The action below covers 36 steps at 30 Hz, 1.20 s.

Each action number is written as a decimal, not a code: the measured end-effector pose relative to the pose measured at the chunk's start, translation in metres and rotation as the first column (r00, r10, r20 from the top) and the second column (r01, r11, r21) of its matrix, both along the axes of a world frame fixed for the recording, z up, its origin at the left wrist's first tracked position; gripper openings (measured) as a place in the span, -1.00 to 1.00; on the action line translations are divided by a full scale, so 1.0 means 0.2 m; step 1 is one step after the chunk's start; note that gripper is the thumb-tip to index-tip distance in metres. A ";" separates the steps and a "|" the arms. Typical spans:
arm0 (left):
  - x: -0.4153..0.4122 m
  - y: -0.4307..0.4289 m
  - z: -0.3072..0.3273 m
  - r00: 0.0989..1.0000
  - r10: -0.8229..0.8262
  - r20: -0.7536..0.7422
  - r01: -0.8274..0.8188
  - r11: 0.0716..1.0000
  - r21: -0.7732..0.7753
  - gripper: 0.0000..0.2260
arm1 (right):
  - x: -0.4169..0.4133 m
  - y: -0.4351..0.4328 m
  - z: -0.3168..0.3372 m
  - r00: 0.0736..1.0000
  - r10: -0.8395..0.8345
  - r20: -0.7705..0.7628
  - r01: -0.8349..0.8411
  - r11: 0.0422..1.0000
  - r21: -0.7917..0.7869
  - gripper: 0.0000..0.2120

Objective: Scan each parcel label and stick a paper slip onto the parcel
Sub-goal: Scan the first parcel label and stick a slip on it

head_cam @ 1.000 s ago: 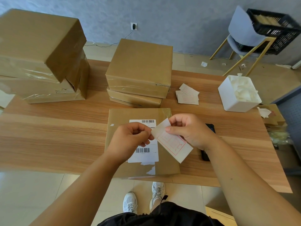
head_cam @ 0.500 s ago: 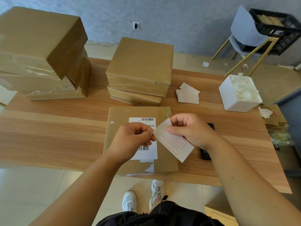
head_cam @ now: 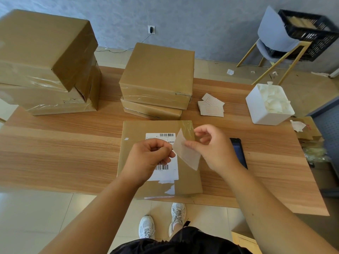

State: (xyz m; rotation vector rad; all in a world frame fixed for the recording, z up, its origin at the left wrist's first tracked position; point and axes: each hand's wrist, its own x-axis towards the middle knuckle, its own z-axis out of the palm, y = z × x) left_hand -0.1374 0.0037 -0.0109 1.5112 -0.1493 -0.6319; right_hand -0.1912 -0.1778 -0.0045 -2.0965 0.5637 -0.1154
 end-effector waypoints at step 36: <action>0.12 -0.08 -0.14 0.955 0.294 0.024 -0.289 0.916 0.277 -0.91 | -0.15 -0.09 -0.18 0.705 -0.690 -0.162 0.631 0.506 0.588 -0.91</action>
